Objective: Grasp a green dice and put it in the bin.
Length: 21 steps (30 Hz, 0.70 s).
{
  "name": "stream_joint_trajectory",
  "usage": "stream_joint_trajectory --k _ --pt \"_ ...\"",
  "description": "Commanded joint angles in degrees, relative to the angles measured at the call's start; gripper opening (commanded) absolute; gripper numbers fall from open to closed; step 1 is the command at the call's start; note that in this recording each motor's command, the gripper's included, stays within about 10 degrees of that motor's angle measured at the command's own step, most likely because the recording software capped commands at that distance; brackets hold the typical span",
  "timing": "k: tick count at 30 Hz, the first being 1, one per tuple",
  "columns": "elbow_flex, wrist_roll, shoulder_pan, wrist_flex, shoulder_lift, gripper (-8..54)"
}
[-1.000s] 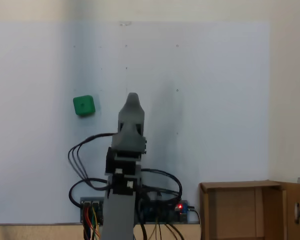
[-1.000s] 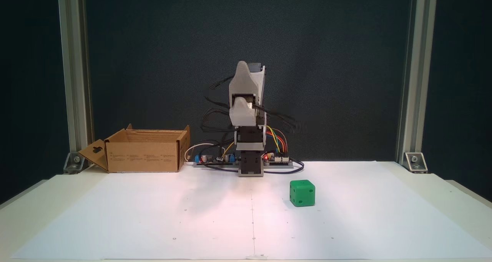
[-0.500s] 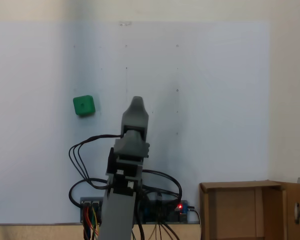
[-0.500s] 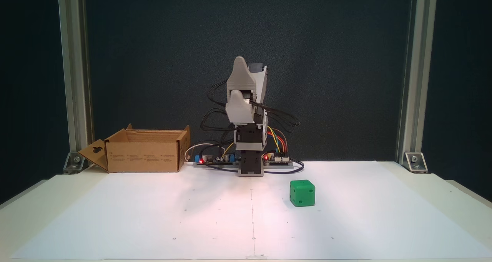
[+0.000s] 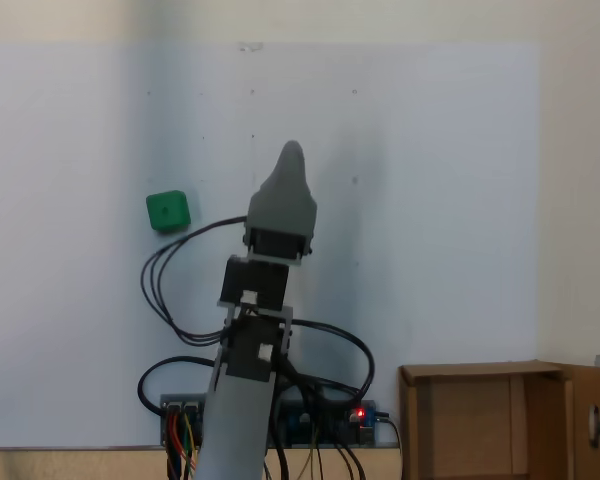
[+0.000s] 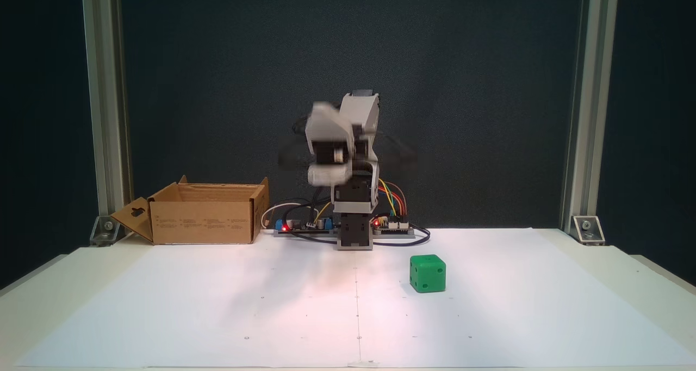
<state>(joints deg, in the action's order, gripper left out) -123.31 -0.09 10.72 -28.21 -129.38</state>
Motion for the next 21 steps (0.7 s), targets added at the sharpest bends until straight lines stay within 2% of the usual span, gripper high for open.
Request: stream_joint_trajectory --k 1,9,18,21 --pt "9.23 -3.6 0.62 9.21 -5.8 45.1" --pt "22.68 -4.13 0.62 36.63 -4.75 44.7" --pt "26.46 -16.7 4.22 66.87 -3.52 44.7" --pt "34.8 -18.72 5.19 78.03 2.64 45.7"
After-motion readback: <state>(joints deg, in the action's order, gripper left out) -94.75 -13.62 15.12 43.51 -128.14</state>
